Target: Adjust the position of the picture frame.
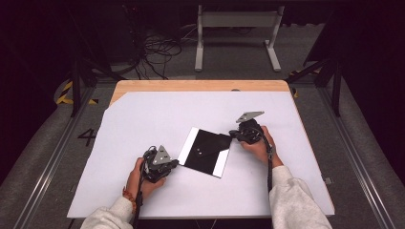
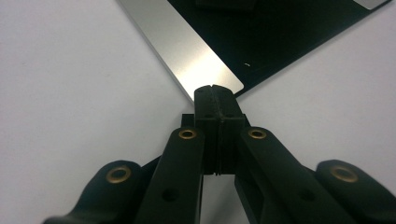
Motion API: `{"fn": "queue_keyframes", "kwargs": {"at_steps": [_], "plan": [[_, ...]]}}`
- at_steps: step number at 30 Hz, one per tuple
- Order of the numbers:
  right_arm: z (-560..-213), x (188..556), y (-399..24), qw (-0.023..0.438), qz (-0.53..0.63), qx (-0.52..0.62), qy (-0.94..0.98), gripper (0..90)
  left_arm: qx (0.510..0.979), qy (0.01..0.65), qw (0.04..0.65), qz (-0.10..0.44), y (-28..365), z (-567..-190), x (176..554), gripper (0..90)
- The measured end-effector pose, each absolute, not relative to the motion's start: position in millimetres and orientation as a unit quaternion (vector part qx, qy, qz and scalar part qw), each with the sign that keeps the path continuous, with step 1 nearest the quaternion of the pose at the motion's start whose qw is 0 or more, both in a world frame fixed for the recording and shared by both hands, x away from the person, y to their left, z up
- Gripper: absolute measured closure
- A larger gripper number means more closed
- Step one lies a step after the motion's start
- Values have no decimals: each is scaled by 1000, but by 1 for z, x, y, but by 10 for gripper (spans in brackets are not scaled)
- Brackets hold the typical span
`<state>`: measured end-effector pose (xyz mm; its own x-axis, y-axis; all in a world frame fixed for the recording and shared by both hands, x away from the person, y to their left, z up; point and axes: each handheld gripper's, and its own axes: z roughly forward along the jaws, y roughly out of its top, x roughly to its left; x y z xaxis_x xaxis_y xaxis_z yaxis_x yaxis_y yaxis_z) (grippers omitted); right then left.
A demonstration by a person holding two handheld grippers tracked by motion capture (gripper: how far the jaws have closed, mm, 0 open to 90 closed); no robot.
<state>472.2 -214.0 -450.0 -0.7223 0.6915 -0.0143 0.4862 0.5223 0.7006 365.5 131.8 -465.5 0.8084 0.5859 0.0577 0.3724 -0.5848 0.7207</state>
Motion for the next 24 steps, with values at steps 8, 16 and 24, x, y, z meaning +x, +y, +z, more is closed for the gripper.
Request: {"fn": "queue_keyframes", "kwargs": {"at_steps": [8,16,24], "plan": [[-451,457,-222,150,354,337,860,900,877,275,364,151,133,-466,375,899],[-454,438,-223,150,364,331,858,900,874,279,363,164,129,-466,387,899],[-455,426,-225,151,366,329,857,900,872,280,364,169,127,-467,393,898]]}}
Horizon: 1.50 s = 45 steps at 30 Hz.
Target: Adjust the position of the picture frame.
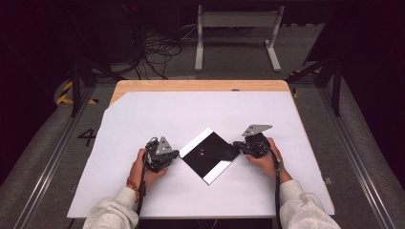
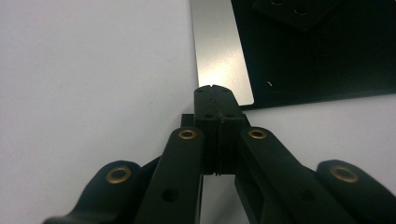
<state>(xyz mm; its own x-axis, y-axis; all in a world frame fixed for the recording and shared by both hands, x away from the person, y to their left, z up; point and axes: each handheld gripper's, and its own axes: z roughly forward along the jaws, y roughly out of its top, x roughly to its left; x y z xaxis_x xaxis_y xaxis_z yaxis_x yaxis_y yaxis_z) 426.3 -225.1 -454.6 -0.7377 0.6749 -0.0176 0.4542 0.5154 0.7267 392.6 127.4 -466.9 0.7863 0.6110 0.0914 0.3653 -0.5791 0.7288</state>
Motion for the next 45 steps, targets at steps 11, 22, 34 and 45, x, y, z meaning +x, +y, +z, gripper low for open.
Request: {"fn": "queue_keyframes", "kwargs": {"at_steps": [11,22,34,45], "plan": [[-453,402,-227,150,357,306,870,900,877,275,361,160,121,-465,386,888],[-453,386,-235,136,360,298,874,900,879,267,368,147,118,-466,379,874],[-453,369,-242,125,366,295,874,900,878,262,370,152,113,-466,387,865],[-453,354,-242,122,361,290,878,900,879,258,369,154,105,-466,396,892]]}}
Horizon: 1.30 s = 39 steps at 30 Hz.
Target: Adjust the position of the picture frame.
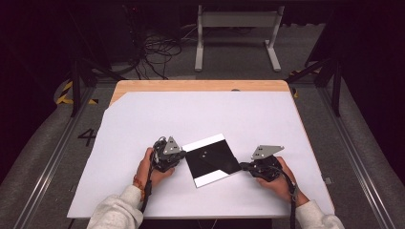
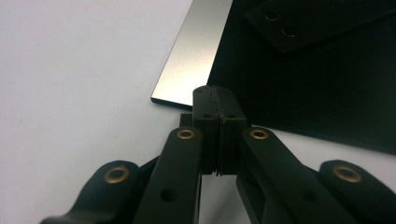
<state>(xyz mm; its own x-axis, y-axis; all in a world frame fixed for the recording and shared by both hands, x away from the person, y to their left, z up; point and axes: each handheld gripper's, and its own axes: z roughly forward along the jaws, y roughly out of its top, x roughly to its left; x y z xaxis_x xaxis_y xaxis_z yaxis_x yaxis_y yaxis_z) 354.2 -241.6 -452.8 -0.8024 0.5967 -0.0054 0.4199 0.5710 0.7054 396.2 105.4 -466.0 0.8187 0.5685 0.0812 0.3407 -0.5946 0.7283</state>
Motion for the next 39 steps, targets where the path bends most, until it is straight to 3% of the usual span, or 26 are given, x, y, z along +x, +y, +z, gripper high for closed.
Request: {"fn": "queue_keyframes", "kwargs": {"at_steps": [24,31,39], "plan": [[-453,335,-238,123,360,290,878,900,880,256,372,146,97,-465,412,898],[-454,334,-238,126,362,290,877,900,882,240,378,146,104,-452,393,898],[-453,334,-238,125,360,291,877,900,895,210,381,102,121,-449,350,899]]}}
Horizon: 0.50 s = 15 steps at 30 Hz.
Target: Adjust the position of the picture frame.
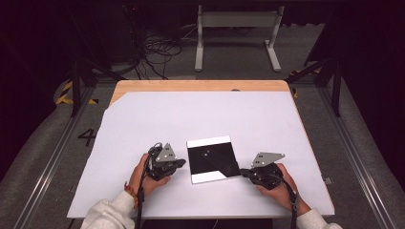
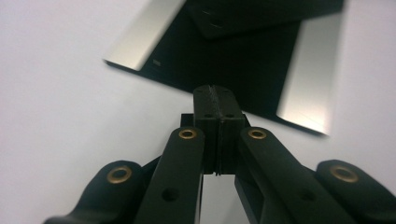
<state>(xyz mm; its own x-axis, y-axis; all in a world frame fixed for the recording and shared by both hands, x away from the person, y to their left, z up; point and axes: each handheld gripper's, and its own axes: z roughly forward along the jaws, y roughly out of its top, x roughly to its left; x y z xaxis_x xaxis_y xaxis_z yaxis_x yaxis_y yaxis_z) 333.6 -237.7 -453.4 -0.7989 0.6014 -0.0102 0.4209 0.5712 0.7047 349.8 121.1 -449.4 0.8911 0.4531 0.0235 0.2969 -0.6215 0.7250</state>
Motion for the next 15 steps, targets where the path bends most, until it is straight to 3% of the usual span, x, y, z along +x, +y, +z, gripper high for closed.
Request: {"fn": "queue_keyframes", "kwargs": {"at_steps": [9,15], "plan": [[-454,327,-239,124,363,296,875,888,895,180,405,45,109,-454,315,869],[-454,327,-239,122,366,299,873,887,909,163,379,54,94,-462,310,860]]}}
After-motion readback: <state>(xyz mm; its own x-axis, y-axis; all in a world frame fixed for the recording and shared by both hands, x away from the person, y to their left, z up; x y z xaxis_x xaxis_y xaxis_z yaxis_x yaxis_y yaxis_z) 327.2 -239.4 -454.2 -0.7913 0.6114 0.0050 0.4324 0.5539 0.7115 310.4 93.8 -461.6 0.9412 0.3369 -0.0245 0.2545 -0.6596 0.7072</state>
